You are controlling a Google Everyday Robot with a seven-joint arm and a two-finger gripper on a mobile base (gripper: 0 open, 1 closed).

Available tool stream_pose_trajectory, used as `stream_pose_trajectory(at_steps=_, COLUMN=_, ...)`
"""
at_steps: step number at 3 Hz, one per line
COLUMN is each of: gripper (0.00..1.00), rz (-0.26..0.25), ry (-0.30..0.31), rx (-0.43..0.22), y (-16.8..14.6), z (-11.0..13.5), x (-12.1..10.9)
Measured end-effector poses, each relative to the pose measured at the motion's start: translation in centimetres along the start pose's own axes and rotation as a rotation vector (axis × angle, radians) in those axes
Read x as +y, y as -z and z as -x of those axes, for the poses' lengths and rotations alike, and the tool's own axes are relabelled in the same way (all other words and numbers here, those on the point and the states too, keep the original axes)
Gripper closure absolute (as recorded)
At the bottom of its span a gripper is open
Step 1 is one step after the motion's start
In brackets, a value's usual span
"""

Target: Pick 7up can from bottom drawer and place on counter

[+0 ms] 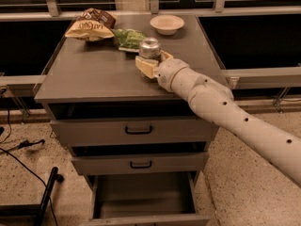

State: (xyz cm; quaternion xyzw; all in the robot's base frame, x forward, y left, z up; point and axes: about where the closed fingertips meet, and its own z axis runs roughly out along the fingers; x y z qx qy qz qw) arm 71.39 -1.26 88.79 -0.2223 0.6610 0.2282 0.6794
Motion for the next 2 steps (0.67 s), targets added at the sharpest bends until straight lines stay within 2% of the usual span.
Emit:
stream_pose_trajectory(at_steps=1, gripper=0.0, rz=0.0, ry=0.0, rx=0.0, y=0.0, z=0.0, x=0.0)
stream_pose_trajectory(at_steps=2, gripper=0.0, rz=0.0, ry=0.0, rx=0.0, y=0.0, z=0.0, x=0.01)
